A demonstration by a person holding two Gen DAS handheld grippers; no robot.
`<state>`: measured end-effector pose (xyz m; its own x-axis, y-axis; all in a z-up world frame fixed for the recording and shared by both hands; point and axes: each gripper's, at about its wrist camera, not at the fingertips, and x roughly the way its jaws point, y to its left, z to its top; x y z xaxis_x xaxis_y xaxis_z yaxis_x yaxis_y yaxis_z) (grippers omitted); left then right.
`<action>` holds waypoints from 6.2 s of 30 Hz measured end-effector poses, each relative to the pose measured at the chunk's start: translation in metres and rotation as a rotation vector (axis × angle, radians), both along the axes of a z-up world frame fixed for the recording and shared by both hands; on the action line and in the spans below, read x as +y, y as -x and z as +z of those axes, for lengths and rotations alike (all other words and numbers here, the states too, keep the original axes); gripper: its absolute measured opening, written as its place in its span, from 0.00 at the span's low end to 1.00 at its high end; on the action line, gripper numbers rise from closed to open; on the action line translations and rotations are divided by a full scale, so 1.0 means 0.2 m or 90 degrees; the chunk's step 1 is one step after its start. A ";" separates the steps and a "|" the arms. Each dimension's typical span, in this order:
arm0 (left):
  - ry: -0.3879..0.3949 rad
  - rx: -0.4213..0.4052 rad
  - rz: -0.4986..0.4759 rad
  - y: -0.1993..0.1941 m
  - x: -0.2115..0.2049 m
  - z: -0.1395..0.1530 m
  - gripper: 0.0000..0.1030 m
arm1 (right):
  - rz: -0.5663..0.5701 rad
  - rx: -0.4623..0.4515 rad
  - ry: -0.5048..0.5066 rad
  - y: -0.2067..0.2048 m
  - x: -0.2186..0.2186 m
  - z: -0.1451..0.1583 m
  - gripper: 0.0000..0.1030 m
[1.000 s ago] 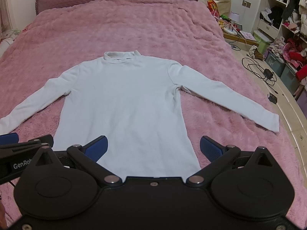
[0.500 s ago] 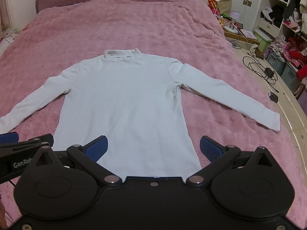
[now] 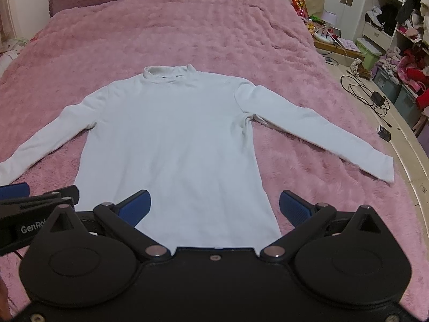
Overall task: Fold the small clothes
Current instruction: 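Move the right tool to the sleeve cuff and close on it, then lift the sleeve with the right tool and fold it across the shirt body, then open the right tool to release the sleeve onto the shirt body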
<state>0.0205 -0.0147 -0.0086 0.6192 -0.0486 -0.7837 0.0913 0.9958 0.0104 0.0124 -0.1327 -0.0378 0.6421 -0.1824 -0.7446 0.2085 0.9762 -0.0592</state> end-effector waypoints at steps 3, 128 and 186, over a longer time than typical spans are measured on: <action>0.002 -0.007 -0.015 -0.02 -0.04 0.00 0.74 | -0.011 -0.012 0.006 -0.01 -0.03 0.01 1.00; 0.157 0.047 0.184 -0.87 0.59 -0.56 0.74 | 0.296 -0.115 -0.409 -1.74 0.46 -0.79 0.40; 0.266 -0.155 0.495 -0.37 1.60 -0.51 0.74 | 0.371 -0.208 -0.032 -1.31 0.59 -0.70 0.34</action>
<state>0.0949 0.3059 -0.1099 0.7422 0.2014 -0.6393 -0.5641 0.7027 -0.4335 0.2752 -0.0144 -0.1774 0.8185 0.2933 -0.4940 -0.3550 0.9343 -0.0335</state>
